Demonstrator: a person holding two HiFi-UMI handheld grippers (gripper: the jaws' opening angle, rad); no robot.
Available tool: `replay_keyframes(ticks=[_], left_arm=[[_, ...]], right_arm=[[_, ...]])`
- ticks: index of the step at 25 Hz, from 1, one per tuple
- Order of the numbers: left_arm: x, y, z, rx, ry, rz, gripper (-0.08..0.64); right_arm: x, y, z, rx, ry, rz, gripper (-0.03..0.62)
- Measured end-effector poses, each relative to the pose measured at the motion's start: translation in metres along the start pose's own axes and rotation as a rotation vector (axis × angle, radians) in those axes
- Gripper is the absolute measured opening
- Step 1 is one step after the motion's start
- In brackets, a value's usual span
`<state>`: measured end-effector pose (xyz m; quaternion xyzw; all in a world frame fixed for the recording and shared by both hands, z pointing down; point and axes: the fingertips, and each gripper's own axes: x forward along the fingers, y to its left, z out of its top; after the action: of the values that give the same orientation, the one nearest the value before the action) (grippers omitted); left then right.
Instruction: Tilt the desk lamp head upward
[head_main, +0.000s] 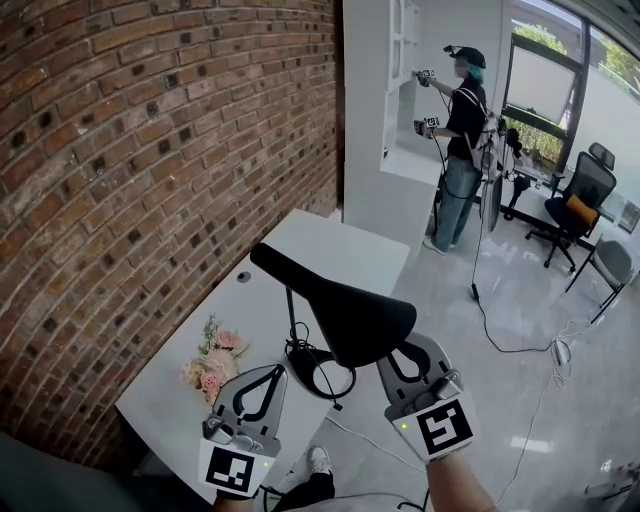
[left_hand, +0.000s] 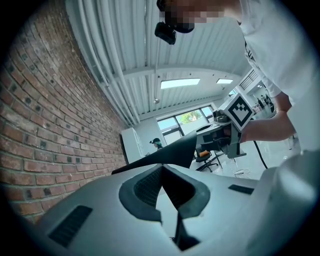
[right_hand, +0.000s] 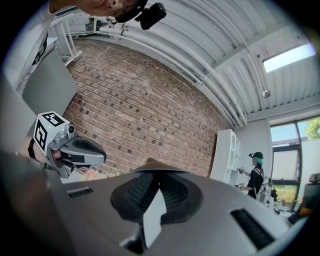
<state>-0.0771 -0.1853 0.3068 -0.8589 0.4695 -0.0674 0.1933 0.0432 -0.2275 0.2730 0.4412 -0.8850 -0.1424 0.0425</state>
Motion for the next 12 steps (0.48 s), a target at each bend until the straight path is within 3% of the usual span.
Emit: replay_keyframes(ticks=[12], left_arm=[[-0.015,-0.011,-0.002,-0.045,0.008,0.012,0.008]], right_arm=[[-0.014,0.013,-0.024,-0.008,0.046,0.004,0.017]])
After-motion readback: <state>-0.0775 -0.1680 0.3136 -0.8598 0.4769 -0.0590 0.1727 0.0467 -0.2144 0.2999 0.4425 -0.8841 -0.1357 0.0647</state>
